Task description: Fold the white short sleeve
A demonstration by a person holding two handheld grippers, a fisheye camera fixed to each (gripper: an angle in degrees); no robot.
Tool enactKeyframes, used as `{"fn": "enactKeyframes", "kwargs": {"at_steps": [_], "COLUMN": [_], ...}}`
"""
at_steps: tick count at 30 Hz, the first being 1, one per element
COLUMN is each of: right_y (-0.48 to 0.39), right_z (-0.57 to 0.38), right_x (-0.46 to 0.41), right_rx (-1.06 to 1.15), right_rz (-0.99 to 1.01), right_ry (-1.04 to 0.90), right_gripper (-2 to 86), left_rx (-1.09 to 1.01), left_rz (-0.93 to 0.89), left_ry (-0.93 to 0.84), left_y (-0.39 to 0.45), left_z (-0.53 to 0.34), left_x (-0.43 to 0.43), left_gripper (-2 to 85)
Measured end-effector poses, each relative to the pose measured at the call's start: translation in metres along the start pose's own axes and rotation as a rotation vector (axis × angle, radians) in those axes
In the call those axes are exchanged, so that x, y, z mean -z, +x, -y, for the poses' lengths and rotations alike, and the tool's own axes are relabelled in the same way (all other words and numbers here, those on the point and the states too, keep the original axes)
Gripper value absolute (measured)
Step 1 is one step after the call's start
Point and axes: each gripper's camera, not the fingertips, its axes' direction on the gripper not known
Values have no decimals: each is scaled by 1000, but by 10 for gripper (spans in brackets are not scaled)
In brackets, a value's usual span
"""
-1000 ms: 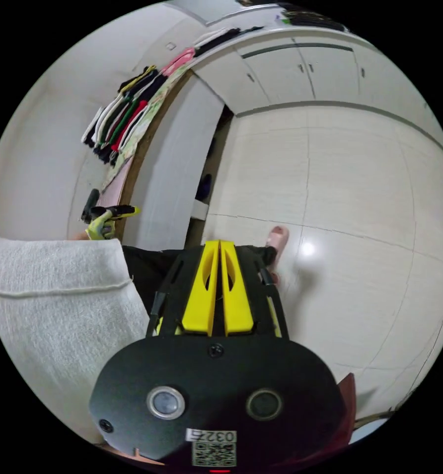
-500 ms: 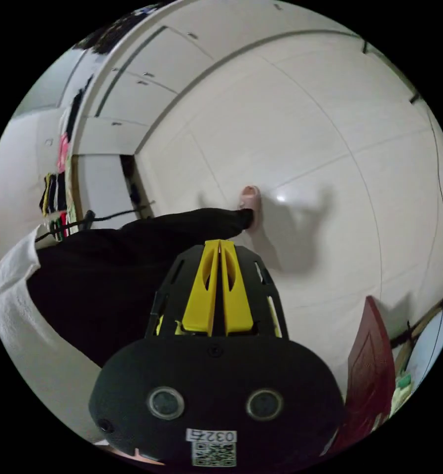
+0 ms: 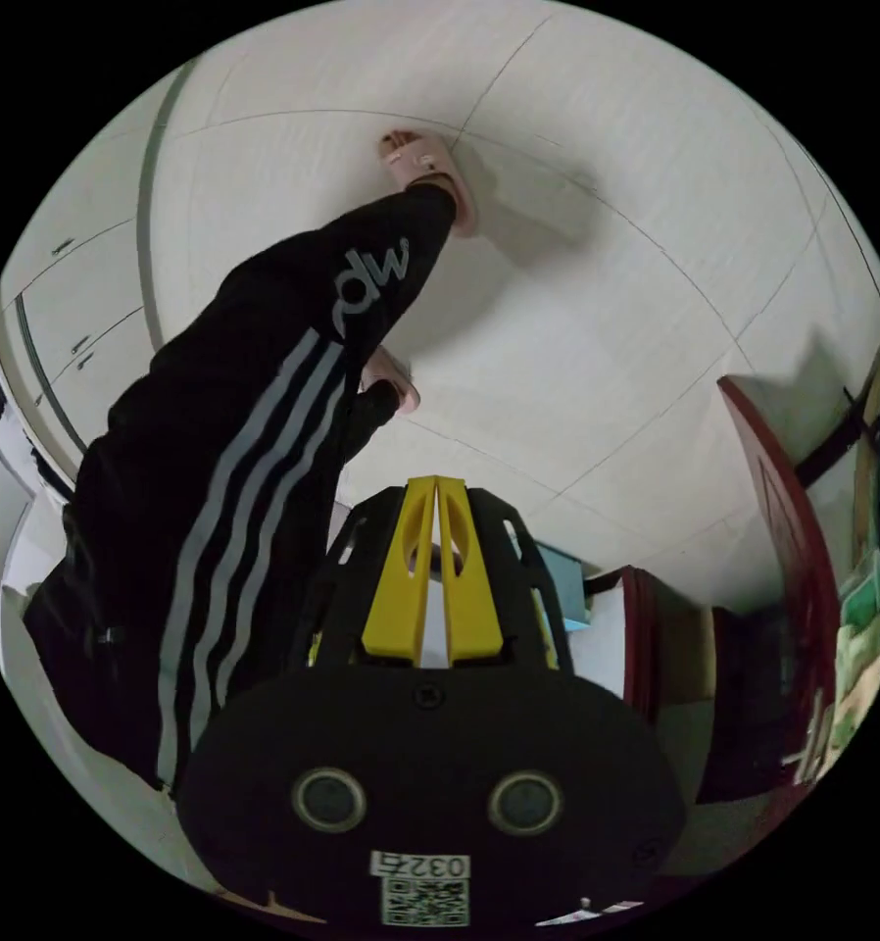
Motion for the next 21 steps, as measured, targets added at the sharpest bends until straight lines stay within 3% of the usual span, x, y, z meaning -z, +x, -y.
{"fn": "enactKeyframes", "kwargs": {"at_steps": [6, 10, 21], "right_y": [-24, -69, -59], "right_z": [108, 154, 203], "right_x": [138, 216, 207], "right_rx": [220, 414, 471], "right_rz": [-16, -36, -230], "right_ry": [-4, 17, -221], "right_gripper": [-10, -10, -10], "left_rx": [323, 321, 184], "left_rz": [83, 115, 175], "left_ry": [-188, -186, -259], "left_y": [27, 84, 177], "left_z": [-43, -42, 1], "left_x": [-46, -41, -60], "left_gripper": [-9, -9, -9]}}
